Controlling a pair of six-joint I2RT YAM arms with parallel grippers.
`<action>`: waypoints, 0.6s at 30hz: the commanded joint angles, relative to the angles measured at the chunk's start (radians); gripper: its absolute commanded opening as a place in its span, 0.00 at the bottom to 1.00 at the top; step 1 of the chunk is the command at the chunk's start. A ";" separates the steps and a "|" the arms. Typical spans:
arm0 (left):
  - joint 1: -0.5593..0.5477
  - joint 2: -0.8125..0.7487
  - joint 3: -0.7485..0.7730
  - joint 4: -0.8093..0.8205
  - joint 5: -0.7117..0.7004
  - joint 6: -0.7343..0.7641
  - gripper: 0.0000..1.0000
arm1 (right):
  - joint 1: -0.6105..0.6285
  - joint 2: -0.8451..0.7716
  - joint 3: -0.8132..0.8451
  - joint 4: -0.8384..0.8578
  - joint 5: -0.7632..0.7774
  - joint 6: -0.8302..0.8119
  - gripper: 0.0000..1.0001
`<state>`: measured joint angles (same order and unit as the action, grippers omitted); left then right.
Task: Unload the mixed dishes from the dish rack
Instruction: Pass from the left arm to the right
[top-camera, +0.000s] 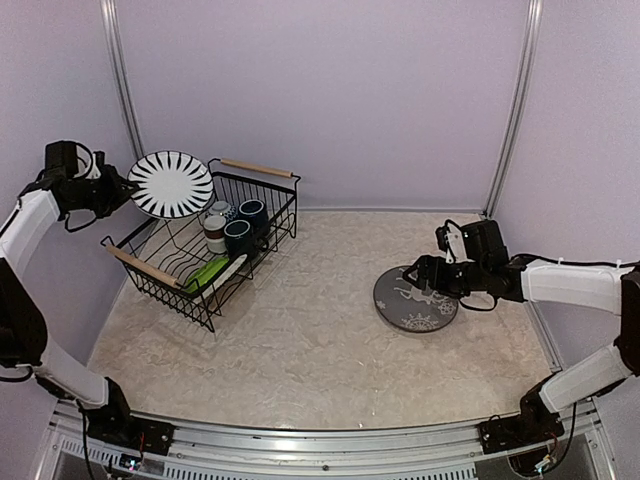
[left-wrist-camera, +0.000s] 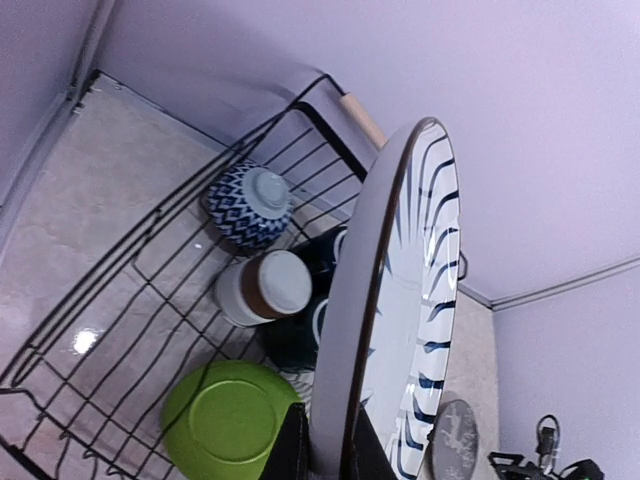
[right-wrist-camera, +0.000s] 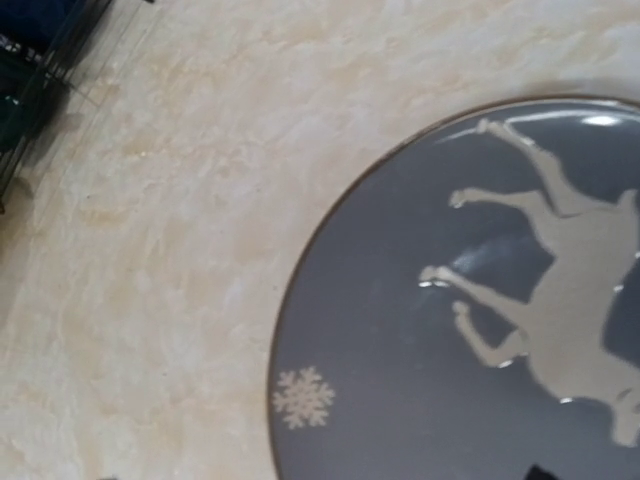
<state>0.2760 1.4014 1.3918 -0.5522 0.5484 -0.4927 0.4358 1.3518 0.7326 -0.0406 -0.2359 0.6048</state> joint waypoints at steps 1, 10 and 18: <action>-0.004 0.008 -0.038 0.333 0.398 -0.272 0.00 | 0.044 0.024 0.029 0.022 0.027 0.068 0.85; -0.151 0.088 -0.046 0.340 0.473 -0.305 0.00 | 0.087 0.043 -0.047 0.330 -0.049 0.267 0.86; -0.268 0.119 -0.037 0.279 0.428 -0.244 0.00 | 0.147 0.053 -0.030 0.547 -0.055 0.443 0.86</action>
<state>0.0216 1.5146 1.3357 -0.3279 0.9260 -0.7506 0.5434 1.3987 0.6834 0.3534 -0.2916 0.9424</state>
